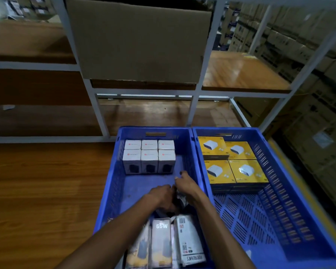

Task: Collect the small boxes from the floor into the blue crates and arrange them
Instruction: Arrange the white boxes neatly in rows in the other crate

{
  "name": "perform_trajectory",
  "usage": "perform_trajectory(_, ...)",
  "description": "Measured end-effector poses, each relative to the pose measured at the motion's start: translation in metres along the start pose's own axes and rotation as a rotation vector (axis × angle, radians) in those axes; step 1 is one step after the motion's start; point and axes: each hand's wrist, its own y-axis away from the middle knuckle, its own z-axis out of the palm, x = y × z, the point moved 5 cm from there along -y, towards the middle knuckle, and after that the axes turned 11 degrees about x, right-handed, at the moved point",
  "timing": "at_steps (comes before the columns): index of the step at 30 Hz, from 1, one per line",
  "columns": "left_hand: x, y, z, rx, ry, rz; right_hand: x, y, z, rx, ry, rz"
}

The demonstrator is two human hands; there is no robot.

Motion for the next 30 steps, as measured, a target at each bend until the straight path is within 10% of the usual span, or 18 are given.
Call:
perform_trajectory(21, -0.078, 0.08, -0.096, 0.716, 0.608, -0.148, -0.041, 0.023, 0.007, -0.002, -0.45, -0.239)
perform_trajectory(30, -0.091, 0.104, -0.119, 0.797, -0.019, -0.143, -0.057, 0.009, 0.051, -0.025, -0.506, -0.307)
